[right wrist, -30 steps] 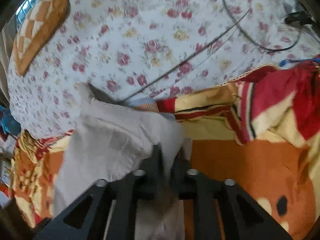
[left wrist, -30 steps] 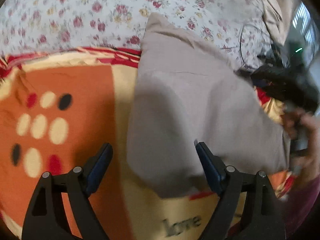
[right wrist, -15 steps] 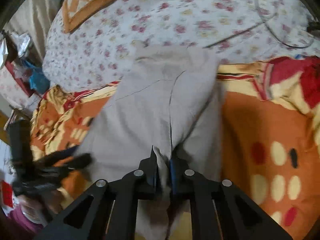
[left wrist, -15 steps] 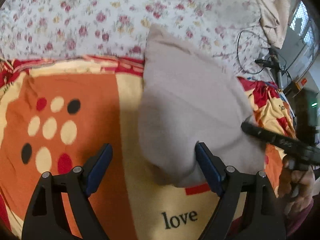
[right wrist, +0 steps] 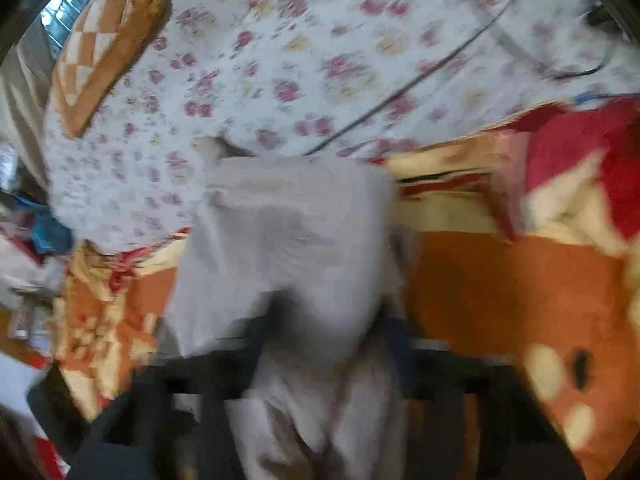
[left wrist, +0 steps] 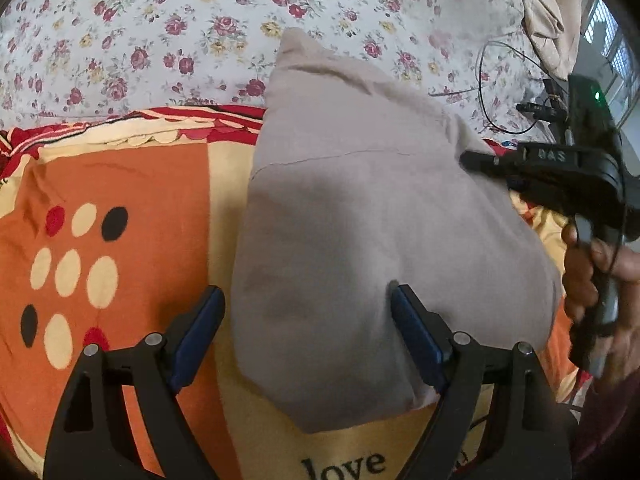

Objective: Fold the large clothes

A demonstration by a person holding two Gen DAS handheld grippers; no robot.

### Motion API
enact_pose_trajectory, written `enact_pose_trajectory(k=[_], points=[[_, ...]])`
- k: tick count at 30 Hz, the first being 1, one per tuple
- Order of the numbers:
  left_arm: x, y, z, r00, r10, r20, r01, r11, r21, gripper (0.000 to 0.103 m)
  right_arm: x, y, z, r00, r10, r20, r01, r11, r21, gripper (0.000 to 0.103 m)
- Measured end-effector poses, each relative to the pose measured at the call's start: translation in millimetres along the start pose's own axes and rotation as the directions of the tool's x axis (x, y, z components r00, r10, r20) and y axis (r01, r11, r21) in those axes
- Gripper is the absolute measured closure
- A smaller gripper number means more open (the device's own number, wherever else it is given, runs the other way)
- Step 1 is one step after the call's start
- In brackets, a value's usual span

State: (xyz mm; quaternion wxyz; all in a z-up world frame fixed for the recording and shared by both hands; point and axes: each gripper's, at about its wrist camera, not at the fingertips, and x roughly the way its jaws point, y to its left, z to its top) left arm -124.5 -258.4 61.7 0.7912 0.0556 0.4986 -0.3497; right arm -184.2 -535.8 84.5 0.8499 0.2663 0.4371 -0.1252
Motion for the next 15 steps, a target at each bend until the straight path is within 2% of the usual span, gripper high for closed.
enact_pose_trajectory(k=[1, 2, 4, 7, 9, 10, 11, 13, 14, 15], points=[[1.7, -0.9, 1.1, 1.0, 0.002, -0.001, -0.002, 1.0, 0.002, 0.017, -2.5, 4.7, 2.4, 0.999, -0.033, 0.043, 0.035, 0.999, -0.041, 0.1], [3.5, -1.2, 2.0, 1.0, -0.003, -0.003, 0.003, 1.0, 0.0, 0.017, -2.6, 8.8, 5.4, 0.993, -0.079, 0.089, 0.088, 0.991, -0.098, 0.101], [7.4, -2.3, 2.9, 1.0, -0.005, -0.01, 0.005, 1.0, -0.007, 0.017, 6.4, 4.5, 7.6, 0.982, -0.164, 0.097, 0.176, 0.976, -0.127, 0.102], [10.3, -5.9, 1.9, 1.0, -0.007, -0.01, 0.007, 1.0, -0.011, 0.017, 32.0, -16.8, 4.9, 0.981, -0.195, 0.011, 0.195, 0.977, -0.087, 0.102], [11.1, -8.1, 0.7, 1.0, 0.004, -0.012, -0.004, 1.0, -0.006, 0.017, 19.6, -18.4, 1.6, 0.987, -0.155, 0.032, 0.157, 0.986, -0.054, 0.101], [11.4, -8.8, 0.2, 1.0, 0.006, -0.012, -0.006, 1.0, -0.001, 0.017, 10.5, -16.7, 1.2, 0.989, -0.139, 0.045, 0.141, 0.989, -0.043, 0.093], [11.7, -9.2, -0.3, 1.0, 0.009, -0.012, -0.009, 1.0, 0.001, 0.017, -2.3, -12.3, 0.7, 0.991, -0.121, 0.061, 0.123, 0.992, -0.027, 0.089], [12.2, -8.9, -0.7, 1.0, 0.01, -0.013, -0.01, 1.0, -0.001, 0.017, -31.4, -2.7, -5.8, 0.997, -0.039, 0.069, 0.04, 0.999, -0.014, 0.065], [12.6, -8.9, -0.7, 1.0, 0.009, -0.014, -0.009, 1.0, -0.005, 0.017, -42.4, 6.3, -11.5, 0.997, 0.0, 0.077, 0.002, 1.0, -0.025, 0.048], [13.7, -9.0, -0.7, 1.0, 0.008, -0.016, -0.008, 1.0, -0.012, 0.017, -53.2, 9.4, -17.6, 0.996, 0.022, 0.084, -0.018, 0.999, -0.047, 0.045]])
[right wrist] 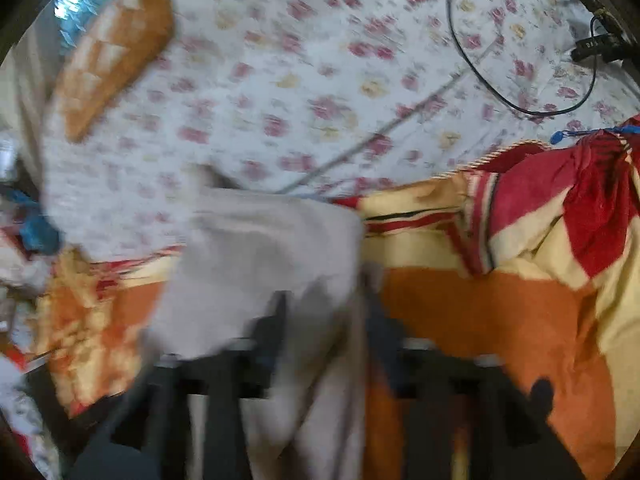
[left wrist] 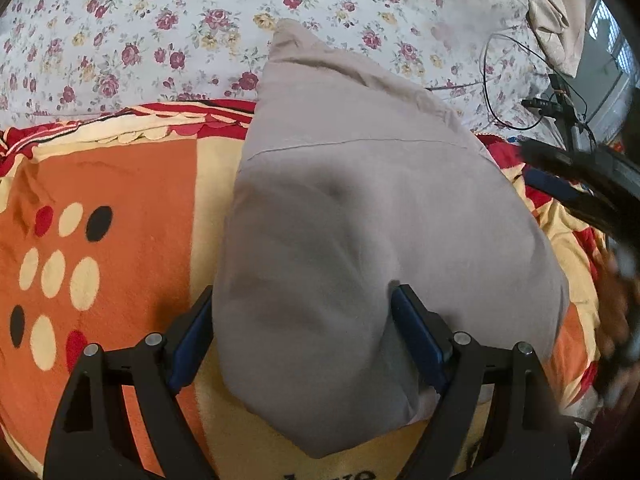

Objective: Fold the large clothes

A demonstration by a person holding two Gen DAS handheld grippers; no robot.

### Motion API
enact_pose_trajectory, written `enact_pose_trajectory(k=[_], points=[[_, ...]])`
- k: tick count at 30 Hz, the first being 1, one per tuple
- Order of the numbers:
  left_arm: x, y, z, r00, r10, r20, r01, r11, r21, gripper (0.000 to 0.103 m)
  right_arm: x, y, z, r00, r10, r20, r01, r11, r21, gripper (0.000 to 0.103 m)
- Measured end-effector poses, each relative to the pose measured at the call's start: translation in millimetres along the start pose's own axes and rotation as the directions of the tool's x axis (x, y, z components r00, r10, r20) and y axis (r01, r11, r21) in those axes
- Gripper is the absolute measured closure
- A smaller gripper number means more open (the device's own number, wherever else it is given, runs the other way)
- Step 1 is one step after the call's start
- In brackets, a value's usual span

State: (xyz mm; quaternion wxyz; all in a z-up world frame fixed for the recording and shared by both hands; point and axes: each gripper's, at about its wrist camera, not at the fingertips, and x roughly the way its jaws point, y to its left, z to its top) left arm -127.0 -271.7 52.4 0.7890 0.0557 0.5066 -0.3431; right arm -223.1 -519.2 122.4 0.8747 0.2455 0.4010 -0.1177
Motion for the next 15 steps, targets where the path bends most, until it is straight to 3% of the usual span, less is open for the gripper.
enact_pose_trajectory(k=[3, 6, 9, 12, 14, 15], points=[[1.1, -0.8, -1.3, 1.0, 0.001, 0.0, -0.001, 1.0, -0.009, 0.017, -11.8, 17.7, -22.4, 0.999, -0.001, -0.05, -0.003, 0.997, -0.083, 0.046], [1.9, -1.5, -2.3, 1.0, -0.004, 0.003, 0.004, 1.0, -0.009, 0.017, 14.7, 16.5, -39.7, 0.992, -0.021, -0.127, 0.013, 0.998, -0.058, 0.047], [-4.2, 1.5, 2.1, 0.997, -0.079, -0.025, 0.079, 0.997, -0.015, 0.017, 35.7, 18.7, -44.8, 0.989, -0.094, -0.11, 0.074, 0.982, -0.172, 0.072], [-15.6, 14.4, 13.9, 0.99, -0.14, -0.001, 0.14, 0.99, -0.033, 0.017, 26.4, 19.2, -39.4, 0.993, -0.079, -0.087, 0.064, 0.984, -0.167, 0.076], [-18.7, 26.6, 22.8, 0.983, -0.18, 0.032, 0.182, 0.982, -0.054, 0.015, 10.5, 14.9, -36.4, 0.997, -0.068, -0.04, 0.061, 0.985, -0.161, 0.059], [-16.7, 34.5, 28.3, 0.981, -0.19, 0.047, 0.193, 0.978, -0.082, 0.012, 7.2, 8.3, -34.4, 0.998, -0.054, -0.024, 0.051, 0.99, -0.133, 0.022]])
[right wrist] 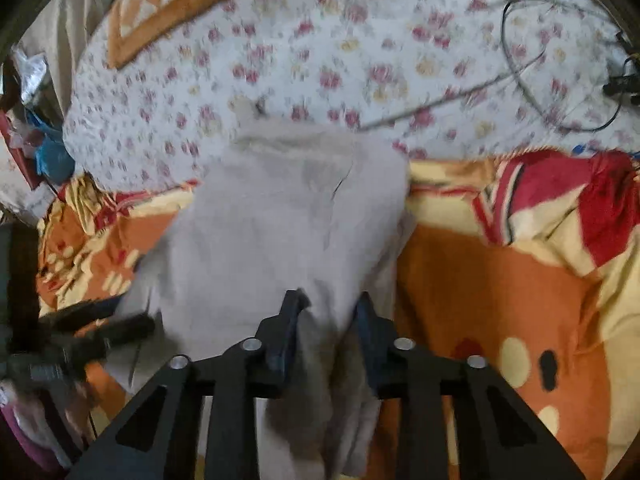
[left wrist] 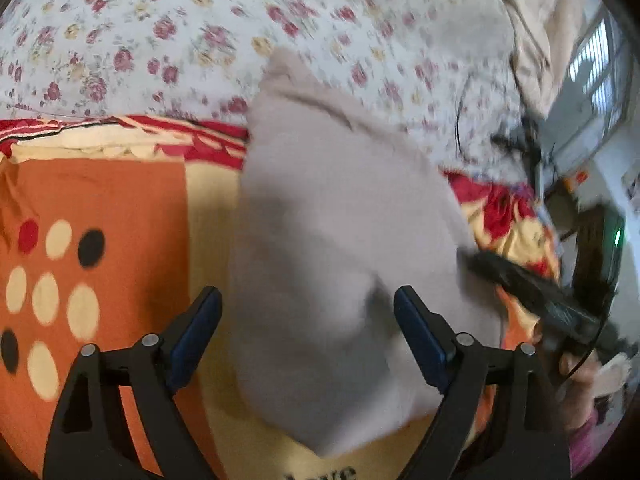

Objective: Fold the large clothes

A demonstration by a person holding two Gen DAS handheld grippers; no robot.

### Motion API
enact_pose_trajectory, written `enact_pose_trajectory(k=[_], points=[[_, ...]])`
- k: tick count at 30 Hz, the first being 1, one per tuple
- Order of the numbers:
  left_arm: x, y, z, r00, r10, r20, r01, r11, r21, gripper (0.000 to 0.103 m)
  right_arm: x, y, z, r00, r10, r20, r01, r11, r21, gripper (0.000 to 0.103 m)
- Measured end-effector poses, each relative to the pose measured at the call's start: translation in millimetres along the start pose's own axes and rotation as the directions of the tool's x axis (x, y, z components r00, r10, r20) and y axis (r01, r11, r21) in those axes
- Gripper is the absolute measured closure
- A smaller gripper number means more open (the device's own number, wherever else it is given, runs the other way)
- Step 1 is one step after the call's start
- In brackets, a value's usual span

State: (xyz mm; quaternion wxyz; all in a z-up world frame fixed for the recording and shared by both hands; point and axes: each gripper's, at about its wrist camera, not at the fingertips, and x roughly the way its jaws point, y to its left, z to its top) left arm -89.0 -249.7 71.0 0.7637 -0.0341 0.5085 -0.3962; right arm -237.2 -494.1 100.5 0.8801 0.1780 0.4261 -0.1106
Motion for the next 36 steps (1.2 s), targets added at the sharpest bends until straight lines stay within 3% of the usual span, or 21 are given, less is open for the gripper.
enact_pose_trajectory(k=[1, 4, 7, 8, 9, 10, 11, 13, 18, 22, 23, 24, 26, 29, 31, 33, 36], points=[[3.0, 5.4, 3.6, 1.0, -0.007, 0.003, 0.007, 1.0, -0.023, 0.006, -2.2, -5.9, 0.3, 1.0, 0.022, 0.018, -0.023, 0.999, 0.029, 0.0], [28.8, 21.1, 11.6, 0.995, -0.084, -0.054, 0.079, 0.994, -0.077, 0.001, 16.3, -20.4, 6.1, 0.991, 0.129, -0.016, -0.127, 0.986, 0.104, 0.001], [65.5, 28.2, 11.4, 0.969, -0.153, -0.196, 0.132, 0.984, -0.116, 0.001, 52.0, -25.1, 11.4, 0.978, 0.191, -0.085, -0.182, 0.978, 0.106, 0.002], [69.1, 24.5, 11.6, 0.969, -0.147, -0.198, 0.132, 0.988, -0.084, 0.001, 60.4, -24.0, 11.0, 0.971, 0.216, -0.104, -0.206, 0.973, 0.105, 0.005], [68.0, 13.1, 12.6, 0.975, -0.116, -0.191, 0.117, 0.993, -0.006, 0.003, 66.1, -22.0, 11.5, 0.955, 0.276, -0.106, -0.263, 0.958, 0.118, 0.019], [67.3, 4.3, 13.5, 0.974, -0.103, -0.2, 0.114, 0.993, 0.044, 0.02, 67.1, -19.3, 13.9, 0.94, 0.329, -0.09, -0.314, 0.938, 0.147, 0.037], [63.3, -3.3, 14.2, 0.976, -0.094, -0.198, 0.111, 0.991, 0.079, 0.028, 63.4, -14.7, 17.0, 0.948, 0.309, -0.077, -0.296, 0.945, 0.141, 0.041], [44.7, -12.9, 17.4, 0.984, -0.08, -0.161, 0.099, 0.989, 0.111, 0.063, 52.3, -4.3, 21.2, 0.951, 0.301, -0.072, -0.293, 0.95, 0.103, 0.063], [-40.1, -16.2, 9.8, 0.987, -0.143, -0.07, 0.15, 0.983, 0.11, 0.065, -6.4, 30.4, 14.3, 0.904, 0.427, -0.015, -0.425, 0.902, 0.073, 0.069], [-94.3, -11.2, -36.0, 0.994, -0.09, -0.057, 0.097, 0.986, 0.135, 0.063, -18.7, 55.4, -10.6, 0.859, 0.509, -0.052, -0.502, 0.859, 0.1, 0.067], [-96.9, -8.0, -49.7, 0.996, -0.054, -0.064, 0.062, 0.989, 0.133, 0.062, -13.0, 62.9, -19.8, 0.868, 0.491, -0.07, -0.485, 0.87, 0.093, 0.063], [-92.8, -2.5, -63.3, 0.996, -0.007, -0.087, 0.018, 0.991, 0.129, 0.062, -6.2, 67.8, -26.3, 0.885, 0.456, -0.093, -0.448, 0.889, 0.089, 0.051], [-78.3, 9.1, -82.5, 0.987, 0.057, -0.147, -0.038, 0.991, 0.129, 0.057, 12.1, 78.6, -42.5, 0.948, 0.26, -0.184, -0.256, 0.966, 0.043, 0.047], [-82.6, 17.0, -93.0, 0.985, 0.134, -0.109, -0.122, 0.986, 0.11, 0.038, -14.4, 85.1, -47.7, 0.974, 0.187, -0.125, -0.19, 0.982, -0.015, 0.044], [-100.4, 16.6, -89.1, 0.98, 0.195, -0.026, -0.192, 0.976, 0.102, 0.033, -47.3, 95.0, -46.4, 0.988, 0.141, -0.056, -0.144, 0.988, -0.057, 0.042], [-111.0, 12.1, -83.7, 0.973, 0.228, 0.044, -0.232, 0.967, 0.107, 0.025, -72.7, 111.6, -47.0, 0.985, 0.173, -0.001, -0.172, 0.979, -0.107, 0.042], [-106.6, 8.2, -76.1, 0.958, 0.274, 0.088, -0.283, 0.954, 0.103, 0.023, -73.5, 139.2, -51.4, 0.976, 0.215, -0.018, -0.215, 0.962, -0.166, 0.042]])
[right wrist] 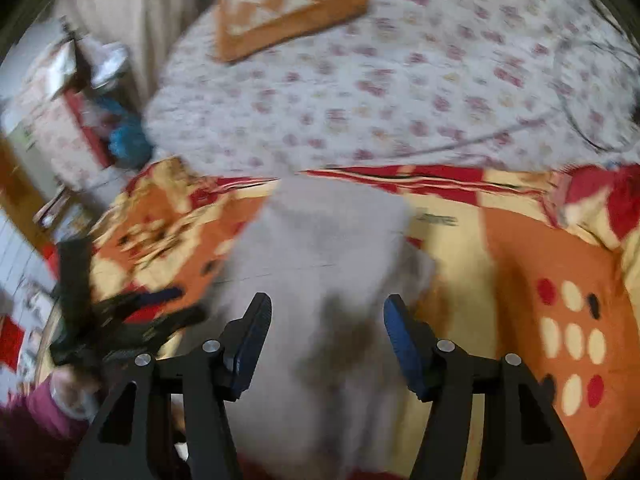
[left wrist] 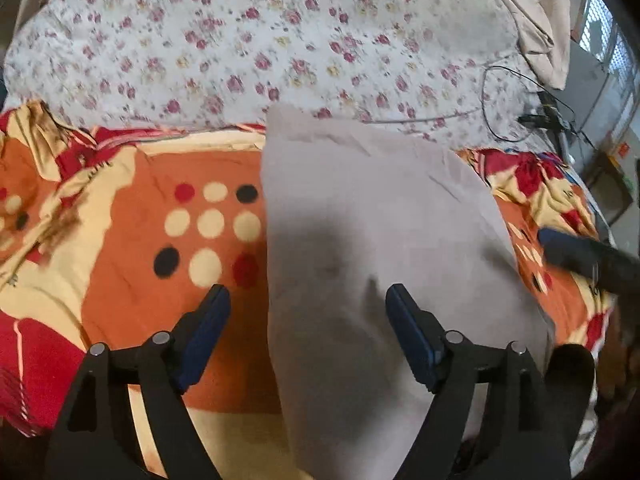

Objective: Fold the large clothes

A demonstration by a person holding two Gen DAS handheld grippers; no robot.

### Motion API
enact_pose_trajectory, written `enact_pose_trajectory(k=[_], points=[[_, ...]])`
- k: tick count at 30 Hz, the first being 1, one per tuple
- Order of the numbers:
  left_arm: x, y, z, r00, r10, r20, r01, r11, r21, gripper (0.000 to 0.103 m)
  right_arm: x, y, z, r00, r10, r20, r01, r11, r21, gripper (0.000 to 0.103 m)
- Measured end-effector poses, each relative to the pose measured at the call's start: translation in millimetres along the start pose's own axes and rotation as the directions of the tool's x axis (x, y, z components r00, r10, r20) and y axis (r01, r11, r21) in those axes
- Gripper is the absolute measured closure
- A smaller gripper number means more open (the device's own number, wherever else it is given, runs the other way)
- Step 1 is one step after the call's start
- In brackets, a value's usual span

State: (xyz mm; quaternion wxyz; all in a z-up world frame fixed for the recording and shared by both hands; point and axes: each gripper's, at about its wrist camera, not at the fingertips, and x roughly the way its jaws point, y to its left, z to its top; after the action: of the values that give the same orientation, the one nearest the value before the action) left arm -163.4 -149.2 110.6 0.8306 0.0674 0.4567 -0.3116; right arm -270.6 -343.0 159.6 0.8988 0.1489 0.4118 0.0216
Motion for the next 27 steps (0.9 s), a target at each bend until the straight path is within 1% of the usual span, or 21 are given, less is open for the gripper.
enact_pose_trajectory(k=[2, 3, 4, 5, 6, 7, 8, 12, 13, 14, 17, 18, 19, 21, 23, 25, 27], points=[[10.4, -2.8, 1.2, 0.999, 0.037, -0.015, -0.037, 0.999, 0.003, 0.023, 16.2, 18.3, -8.0, 0.999, -0.022, -0.035, 0.019, 0.997, -0.074, 0.045], [16.0, -6.0, -0.7, 0.998, 0.062, -0.025, -0.062, 0.998, 0.009, 0.023, 25.9, 21.5, -11.5, 0.997, -0.052, -0.055, 0.046, 0.993, -0.107, 0.047], [21.0, -8.4, -2.3, 0.997, 0.071, -0.03, -0.071, 0.997, 0.017, 0.023, 40.1, 22.5, -16.2, 0.991, -0.108, -0.081, 0.097, 0.986, -0.135, 0.047], [23.3, -10.1, -4.8, 0.997, 0.074, -0.033, -0.073, 0.997, 0.022, 0.023, 55.3, 19.0, -20.3, 0.977, -0.184, -0.106, 0.165, 0.973, -0.162, 0.047], [26.8, -10.1, -5.6, 0.996, 0.08, -0.033, -0.079, 0.997, 0.022, 0.023, 67.8, 11.8, -24.3, 0.967, -0.226, -0.121, 0.204, 0.964, -0.17, 0.047], [28.4, -11.0, -5.2, 0.996, 0.085, -0.029, -0.084, 0.996, 0.02, 0.023, 71.7, 4.4, -26.7, 0.966, -0.224, -0.128, 0.205, 0.968, -0.147, 0.046], [27.7, -8.5, -7.5, 0.996, 0.088, -0.023, -0.088, 0.996, 0.018, 0.023, 74.9, -4.3, -28.7, 0.97, -0.204, -0.129, 0.191, 0.976, -0.104, 0.046], [23.8, -12.7, -8.6, 0.994, 0.111, 0.001, -0.111, 0.994, 0.013, 0.023, 70.5, -12.1, -35.2, 0.977, -0.176, -0.12, 0.169, 0.984, -0.06, 0.043], [21.7, -14.5, -9.1, 0.993, 0.119, 0.012, -0.12, 0.993, 0.016, 0.023, 66.0, -11.6, -36.1, 0.977, -0.176, -0.12, 0.172, 0.984, -0.046, 0.041], [18.9, -15.7, -9.1, 0.992, 0.125, 0.021, -0.126, 0.992, 0.019, 0.023, 60.8, -10.0, -36.8, 0.977, -0.18, -0.116, 0.176, 0.984, -0.04, 0.041], [9.1, -15.6, -9.0, 0.989, 0.14, 0.038, -0.14, 0.99, 0.01, 0.023, 38.5, -2.2, -38.9, 0.979, -0.192, -0.069, 0.193, 0.981, 0.003, 0.04], [4.2, -15.3, -9.0, 0.988, 0.146, 0.045, -0.146, 0.989, 0.001, 0.023, 32.2, -0.6, -38.8, 0.98, -0.191, -0.052, 0.193, 0.981, 0.026, 0.038], [-0.9, -14.7, -9.2, 0.987, 0.149, 0.056, -0.149, 0.989, -0.01, 0.023, 26.1, 1.6, -39.4, 0.979, -0.202, -0.04, 0.204, 0.978, 0.05, 0.032], [-12.1, -13.9, -10.2, 0.984, 0.153, 0.089, -0.151, 0.988, -0.027, 0.023, 20.2, 8.4, -39.2, 0.969, -0.245, -0.026, 0.246, 0.968, 0.055, 0.028], [-22.6, -13.5, -11.0, 0.981, 0.157, 0.118, -0.153, 0.987, -0.037, 0.023, 15.1, 15.2, -38.0, 0.963, -0.271, -0.003, 0.271, 0.962, 0.04, 0.027], [-32.1, -11.0, -11.0, 0.977, 0.16, 0.144, -0.154, 0.987, -0.052, 0.023, 8.3, 22.7, -36.7, 0.953, -0.3, 0.026, 0.3, 0.954, 0.027, 0.023], [-40.2, -9.2, -10.7, 0.975, 0.152, 0.159, -0.144, 0.988, -0.063, 0.022, 0.3, 29.2, -35.2, 0.945, -0.321, 0.064, 0.32, 0.947, 0.024, 0.021]])
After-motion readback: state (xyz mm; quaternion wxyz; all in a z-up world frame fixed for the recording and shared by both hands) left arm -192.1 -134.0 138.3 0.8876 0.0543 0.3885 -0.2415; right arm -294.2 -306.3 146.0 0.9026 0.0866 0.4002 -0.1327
